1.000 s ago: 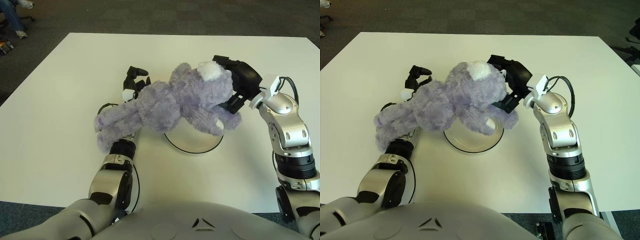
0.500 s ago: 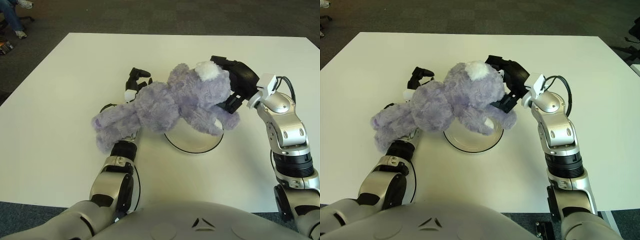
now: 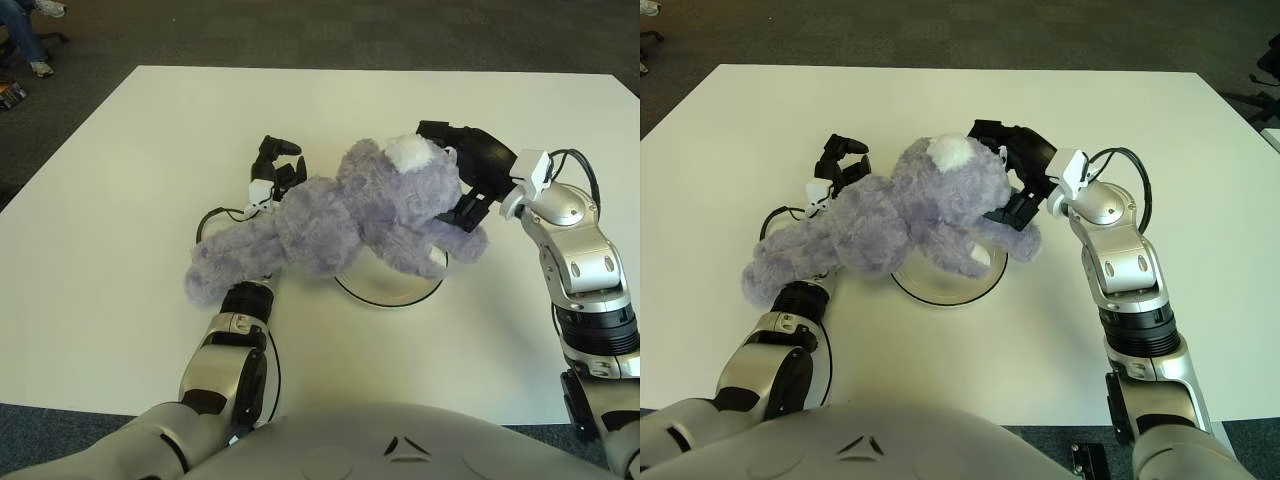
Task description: Put the doll into the plate.
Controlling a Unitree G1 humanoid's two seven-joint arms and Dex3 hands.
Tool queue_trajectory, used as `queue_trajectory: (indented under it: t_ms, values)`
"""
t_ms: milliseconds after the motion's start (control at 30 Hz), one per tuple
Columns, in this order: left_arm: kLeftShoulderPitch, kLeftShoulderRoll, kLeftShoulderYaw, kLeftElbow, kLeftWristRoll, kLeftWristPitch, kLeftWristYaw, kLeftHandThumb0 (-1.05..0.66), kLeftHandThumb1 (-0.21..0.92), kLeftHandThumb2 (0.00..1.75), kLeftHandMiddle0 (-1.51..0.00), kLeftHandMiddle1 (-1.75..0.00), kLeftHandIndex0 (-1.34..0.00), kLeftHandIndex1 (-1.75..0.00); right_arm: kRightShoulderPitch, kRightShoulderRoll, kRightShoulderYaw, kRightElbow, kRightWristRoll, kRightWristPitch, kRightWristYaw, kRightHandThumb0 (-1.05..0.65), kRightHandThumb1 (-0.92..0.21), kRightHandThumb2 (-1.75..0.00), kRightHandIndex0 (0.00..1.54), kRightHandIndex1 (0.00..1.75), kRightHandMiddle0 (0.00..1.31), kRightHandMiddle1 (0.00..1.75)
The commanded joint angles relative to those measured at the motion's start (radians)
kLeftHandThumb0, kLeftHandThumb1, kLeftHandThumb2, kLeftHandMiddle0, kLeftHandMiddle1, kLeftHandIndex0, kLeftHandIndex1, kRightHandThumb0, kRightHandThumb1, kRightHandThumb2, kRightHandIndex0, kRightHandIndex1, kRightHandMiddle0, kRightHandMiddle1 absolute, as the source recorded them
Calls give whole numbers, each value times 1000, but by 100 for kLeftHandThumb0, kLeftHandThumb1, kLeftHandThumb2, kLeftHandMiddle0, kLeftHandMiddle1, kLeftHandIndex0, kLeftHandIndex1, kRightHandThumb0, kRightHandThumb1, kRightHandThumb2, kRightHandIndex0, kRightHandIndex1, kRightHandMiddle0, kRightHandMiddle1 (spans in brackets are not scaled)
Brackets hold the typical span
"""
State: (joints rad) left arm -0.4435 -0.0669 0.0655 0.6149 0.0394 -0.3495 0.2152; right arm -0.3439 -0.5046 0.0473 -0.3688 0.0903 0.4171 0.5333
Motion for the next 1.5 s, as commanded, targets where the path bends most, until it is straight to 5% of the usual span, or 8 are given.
queue_trajectory:
  t_ms: [0, 233, 533, 900, 1067, 1100, 1233, 1467]
  values:
    - [19, 7, 5, 12, -1, 11, -2, -41, 53, 104, -109, -175, -44, -175, -25, -31, -5, -5, 3, -6, 27, 30, -36, -123, 55, 172, 24, 156]
    - [19, 6, 5, 11, 0, 17, 0, -41, 54, 103, -109, -175, -44, -175, -20, -48, -1, -8, -12, -19, 36, 44, -34, -122, 62, 166, 2, 127]
    - [19, 5, 3, 13, 5, 11, 4, -41, 53, 104, -110, -175, -44, -175, -19, -59, -7, -20, -7, 12, 40, 39, -61, -70, 63, 141, 0, 106]
    - [24, 3, 2, 6, 5, 8, 3, -41, 53, 104, -111, -175, -44, -175, -15, -70, -11, -20, -3, 2, 43, 42, -48, -87, 70, 141, 0, 96]
    - [23, 2, 3, 6, 2, 11, 3, -41, 53, 104, -110, -175, -44, -175, -20, -75, -16, -18, 5, 14, 49, 38, -73, -47, 63, 135, 0, 92]
    - [23, 1, 3, 6, 2, 12, 3, -41, 53, 104, -110, -175, -44, -175, -20, -76, -17, -18, 6, 14, 50, 12, -59, -59, 54, 123, 0, 90]
    - [24, -1, 3, 4, 1, 14, 3, -41, 53, 104, -110, -175, -44, -175, -21, -80, -20, -18, 4, 16, 51, -23, -28, -96, 39, 102, 0, 84]
    - [28, -6, 4, -8, 0, 16, 7, -41, 54, 104, -110, -175, -44, -175, -21, -87, -34, -17, 13, 15, 58, -15, -17, -116, 27, 58, 0, 78]
